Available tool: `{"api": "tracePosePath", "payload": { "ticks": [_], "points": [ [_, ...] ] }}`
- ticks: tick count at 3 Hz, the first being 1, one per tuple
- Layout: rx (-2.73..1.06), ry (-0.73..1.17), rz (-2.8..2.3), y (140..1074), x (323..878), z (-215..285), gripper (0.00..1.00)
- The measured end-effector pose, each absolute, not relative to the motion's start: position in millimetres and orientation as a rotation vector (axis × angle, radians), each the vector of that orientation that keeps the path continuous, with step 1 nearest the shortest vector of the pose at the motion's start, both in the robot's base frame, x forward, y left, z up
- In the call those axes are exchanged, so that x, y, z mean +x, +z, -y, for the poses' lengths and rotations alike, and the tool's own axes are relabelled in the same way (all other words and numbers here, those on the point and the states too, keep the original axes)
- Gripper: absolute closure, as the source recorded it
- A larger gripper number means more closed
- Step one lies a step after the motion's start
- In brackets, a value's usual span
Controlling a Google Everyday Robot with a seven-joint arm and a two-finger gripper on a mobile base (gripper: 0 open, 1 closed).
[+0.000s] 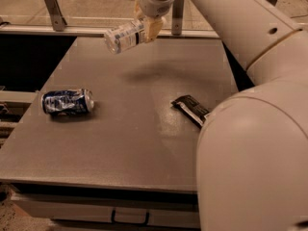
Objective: Place blue plastic bottle upright
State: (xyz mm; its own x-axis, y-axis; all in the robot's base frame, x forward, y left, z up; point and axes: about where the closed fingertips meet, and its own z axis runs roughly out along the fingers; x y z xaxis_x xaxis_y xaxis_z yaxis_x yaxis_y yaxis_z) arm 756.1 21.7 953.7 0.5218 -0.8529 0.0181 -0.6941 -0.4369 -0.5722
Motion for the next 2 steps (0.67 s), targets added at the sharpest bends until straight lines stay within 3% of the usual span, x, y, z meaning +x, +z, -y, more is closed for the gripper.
{"api": "tracePosePath", "payload": {
  "ticks": [1, 2],
  "points": [
    [-2.263, -0.339, -1.218, 941.8, 761.1, -23.9, 1.0],
    [-2.305, -0.432, -1.035, 972.3, 758.9, -29.6, 1.0]
  ]
}}
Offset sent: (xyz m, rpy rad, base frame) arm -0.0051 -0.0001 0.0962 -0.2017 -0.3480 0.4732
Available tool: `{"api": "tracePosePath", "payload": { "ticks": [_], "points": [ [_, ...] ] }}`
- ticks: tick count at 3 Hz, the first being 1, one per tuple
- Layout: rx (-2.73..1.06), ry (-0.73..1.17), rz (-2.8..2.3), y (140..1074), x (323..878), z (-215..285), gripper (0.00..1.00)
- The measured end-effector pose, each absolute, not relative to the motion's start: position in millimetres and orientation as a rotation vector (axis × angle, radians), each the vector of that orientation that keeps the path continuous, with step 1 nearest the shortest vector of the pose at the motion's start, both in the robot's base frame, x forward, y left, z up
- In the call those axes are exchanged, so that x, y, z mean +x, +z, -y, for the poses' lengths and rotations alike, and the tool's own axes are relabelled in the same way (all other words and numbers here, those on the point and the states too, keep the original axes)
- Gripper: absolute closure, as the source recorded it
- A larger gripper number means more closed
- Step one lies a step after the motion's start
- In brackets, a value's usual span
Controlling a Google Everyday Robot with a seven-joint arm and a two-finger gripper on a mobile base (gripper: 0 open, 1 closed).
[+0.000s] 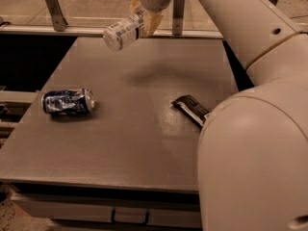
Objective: Place blue plastic bottle upright
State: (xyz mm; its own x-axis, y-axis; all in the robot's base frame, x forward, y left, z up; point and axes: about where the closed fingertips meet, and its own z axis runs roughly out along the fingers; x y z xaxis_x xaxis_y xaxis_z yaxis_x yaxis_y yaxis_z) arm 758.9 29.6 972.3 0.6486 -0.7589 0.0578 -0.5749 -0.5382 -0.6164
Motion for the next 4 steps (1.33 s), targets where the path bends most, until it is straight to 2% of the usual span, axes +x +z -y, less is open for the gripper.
{"api": "tracePosePath", "payload": {
  "ticks": [2, 3, 4],
  "points": [
    [-2.345, -0.969, -0.5, 1057.9, 728.3, -2.8, 1.0],
    [-2.379, -1.029, -0.371, 1037.5, 729.6, -9.6, 1.0],
    [-2.345, -1.0, -0.317, 1041.4, 731.1, -16.9, 1.0]
  ]
}}
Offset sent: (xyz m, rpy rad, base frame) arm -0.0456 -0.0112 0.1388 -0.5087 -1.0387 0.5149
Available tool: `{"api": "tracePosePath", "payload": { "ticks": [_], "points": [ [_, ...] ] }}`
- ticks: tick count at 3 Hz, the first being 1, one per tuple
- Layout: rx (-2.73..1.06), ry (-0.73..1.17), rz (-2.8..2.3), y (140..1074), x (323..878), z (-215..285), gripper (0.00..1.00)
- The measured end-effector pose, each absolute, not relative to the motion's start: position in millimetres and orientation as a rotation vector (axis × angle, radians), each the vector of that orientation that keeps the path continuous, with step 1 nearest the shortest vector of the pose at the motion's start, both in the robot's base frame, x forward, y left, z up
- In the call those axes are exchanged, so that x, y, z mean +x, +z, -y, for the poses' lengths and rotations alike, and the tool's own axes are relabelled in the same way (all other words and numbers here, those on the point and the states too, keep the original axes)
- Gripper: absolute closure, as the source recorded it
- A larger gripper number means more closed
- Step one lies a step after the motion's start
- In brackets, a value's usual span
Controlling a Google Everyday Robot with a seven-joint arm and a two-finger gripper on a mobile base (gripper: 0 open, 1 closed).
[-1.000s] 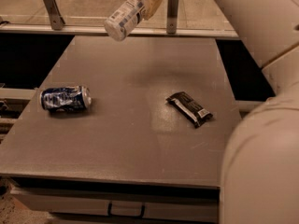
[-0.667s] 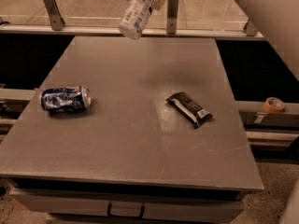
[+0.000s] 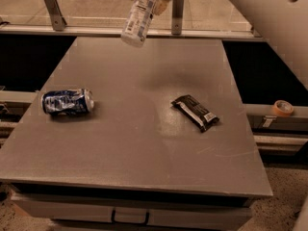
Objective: Place blue plastic bottle upright
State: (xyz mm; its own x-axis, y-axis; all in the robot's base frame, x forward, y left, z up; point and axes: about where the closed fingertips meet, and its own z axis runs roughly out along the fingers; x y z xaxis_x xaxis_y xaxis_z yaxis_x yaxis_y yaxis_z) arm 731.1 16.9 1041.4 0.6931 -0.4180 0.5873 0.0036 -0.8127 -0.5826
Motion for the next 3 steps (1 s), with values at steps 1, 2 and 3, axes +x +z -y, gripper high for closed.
{"api": "tracePosePath", "payload": {
  "ticks": [1, 2, 3],
  "points": [
    [-2.247, -0.967, -0.188, 1036.7, 721.6, -27.6, 1.0],
    [-2.061, -1.009, -0.106, 1042.1, 717.7, -16.9, 1.0],
    [-1.905, -1.115, -0.083, 1048.9, 721.2, 21.7, 1.0]
  ]
}}
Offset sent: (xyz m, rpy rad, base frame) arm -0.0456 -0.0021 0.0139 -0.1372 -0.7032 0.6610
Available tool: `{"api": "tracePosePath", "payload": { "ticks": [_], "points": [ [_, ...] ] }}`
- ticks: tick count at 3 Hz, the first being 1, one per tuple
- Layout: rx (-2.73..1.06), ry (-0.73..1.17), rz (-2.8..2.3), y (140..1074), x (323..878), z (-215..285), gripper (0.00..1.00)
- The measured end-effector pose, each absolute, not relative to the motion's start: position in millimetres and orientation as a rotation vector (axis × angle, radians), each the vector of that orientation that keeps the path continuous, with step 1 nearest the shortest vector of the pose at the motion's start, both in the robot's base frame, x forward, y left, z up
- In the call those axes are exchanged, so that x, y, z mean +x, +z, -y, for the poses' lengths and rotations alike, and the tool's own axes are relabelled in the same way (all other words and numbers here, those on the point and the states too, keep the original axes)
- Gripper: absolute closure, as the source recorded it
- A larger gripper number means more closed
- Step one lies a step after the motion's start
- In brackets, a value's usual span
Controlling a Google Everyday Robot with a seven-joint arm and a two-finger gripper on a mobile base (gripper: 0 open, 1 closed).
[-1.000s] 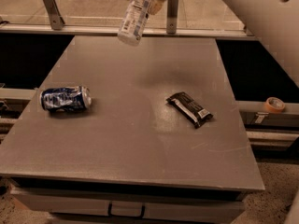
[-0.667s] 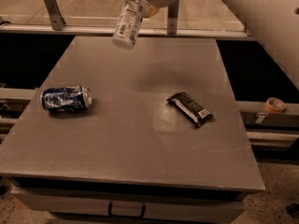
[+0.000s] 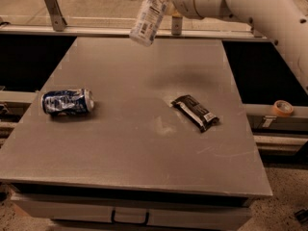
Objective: Place blue plastic bottle upright
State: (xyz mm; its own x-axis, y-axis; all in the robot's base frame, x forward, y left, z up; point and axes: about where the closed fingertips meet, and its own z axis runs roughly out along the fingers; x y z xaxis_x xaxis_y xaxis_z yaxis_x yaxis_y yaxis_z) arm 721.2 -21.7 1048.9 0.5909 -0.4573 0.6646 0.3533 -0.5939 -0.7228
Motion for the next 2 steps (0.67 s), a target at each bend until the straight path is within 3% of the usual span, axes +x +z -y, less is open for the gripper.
{"api": "tracePosePath", "payload": {
  "ticks": [2],
  "points": [
    [-1.874, -1.182, -0.005, 1059.3, 710.8, 28.1, 1.0]
  ]
}}
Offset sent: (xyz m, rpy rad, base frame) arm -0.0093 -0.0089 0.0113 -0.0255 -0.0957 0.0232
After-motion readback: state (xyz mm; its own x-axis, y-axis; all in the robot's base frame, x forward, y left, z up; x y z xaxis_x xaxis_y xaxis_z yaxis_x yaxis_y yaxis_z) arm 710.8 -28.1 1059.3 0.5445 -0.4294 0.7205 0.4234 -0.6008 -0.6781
